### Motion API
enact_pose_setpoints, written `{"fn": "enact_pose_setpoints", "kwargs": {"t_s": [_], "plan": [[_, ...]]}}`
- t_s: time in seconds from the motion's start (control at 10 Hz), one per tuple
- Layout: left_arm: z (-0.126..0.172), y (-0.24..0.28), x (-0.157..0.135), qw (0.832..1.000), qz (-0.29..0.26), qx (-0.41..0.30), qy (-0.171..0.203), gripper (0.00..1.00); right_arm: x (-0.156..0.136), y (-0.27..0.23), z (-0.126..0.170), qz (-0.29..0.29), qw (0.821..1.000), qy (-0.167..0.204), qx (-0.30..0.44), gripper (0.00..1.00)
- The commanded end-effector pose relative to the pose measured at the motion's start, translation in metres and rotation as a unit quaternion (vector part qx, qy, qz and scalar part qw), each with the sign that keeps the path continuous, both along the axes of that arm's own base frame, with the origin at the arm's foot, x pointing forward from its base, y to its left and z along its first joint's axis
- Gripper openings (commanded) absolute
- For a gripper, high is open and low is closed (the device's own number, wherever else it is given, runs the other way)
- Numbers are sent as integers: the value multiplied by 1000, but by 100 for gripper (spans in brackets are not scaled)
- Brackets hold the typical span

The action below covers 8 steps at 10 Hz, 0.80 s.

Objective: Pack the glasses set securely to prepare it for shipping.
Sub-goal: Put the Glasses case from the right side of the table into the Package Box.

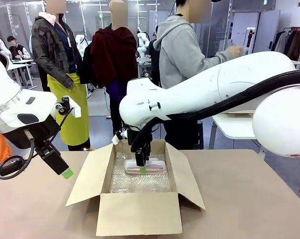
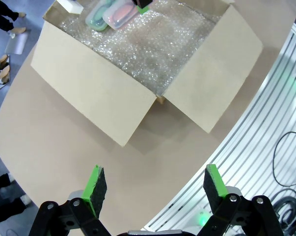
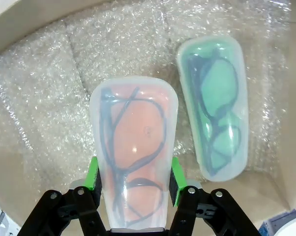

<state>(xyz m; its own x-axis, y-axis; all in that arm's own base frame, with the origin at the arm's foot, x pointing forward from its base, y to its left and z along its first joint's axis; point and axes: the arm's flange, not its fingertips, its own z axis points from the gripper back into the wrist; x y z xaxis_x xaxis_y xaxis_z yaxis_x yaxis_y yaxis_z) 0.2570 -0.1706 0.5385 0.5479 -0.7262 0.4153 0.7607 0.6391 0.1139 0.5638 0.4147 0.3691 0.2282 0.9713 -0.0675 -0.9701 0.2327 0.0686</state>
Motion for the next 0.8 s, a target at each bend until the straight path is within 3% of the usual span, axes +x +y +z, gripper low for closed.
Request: {"fn": "enact_pose_setpoints", "kwargs": {"t_s": [0.0,0.2,0.3,0.4,0.6,0.7], "plan": [[0,1,1,1000,-6,-1,-7,100,-12,-2,-18,-7,1000,2,16,42],[0,1,1,1000,-6,-1,-7,100,-14,-7,-28,-5,1000,-1,24,42],[0,1,1,1000,-6,-1,-7,100,-16,-11,-32,-1,1000,5,21,71],[0,1,1,1000,-6,-1,-7,100,-15,-14,-33,-5,1000,11,24,77],[0,1,1,1000,-6,-1,-7,100,-15,-18,-27,-5,1000,4,27,100],[0,1,1,1000,-6,-1,-7,100,-15,-20,-21,-6,999,1,32,100]]}}
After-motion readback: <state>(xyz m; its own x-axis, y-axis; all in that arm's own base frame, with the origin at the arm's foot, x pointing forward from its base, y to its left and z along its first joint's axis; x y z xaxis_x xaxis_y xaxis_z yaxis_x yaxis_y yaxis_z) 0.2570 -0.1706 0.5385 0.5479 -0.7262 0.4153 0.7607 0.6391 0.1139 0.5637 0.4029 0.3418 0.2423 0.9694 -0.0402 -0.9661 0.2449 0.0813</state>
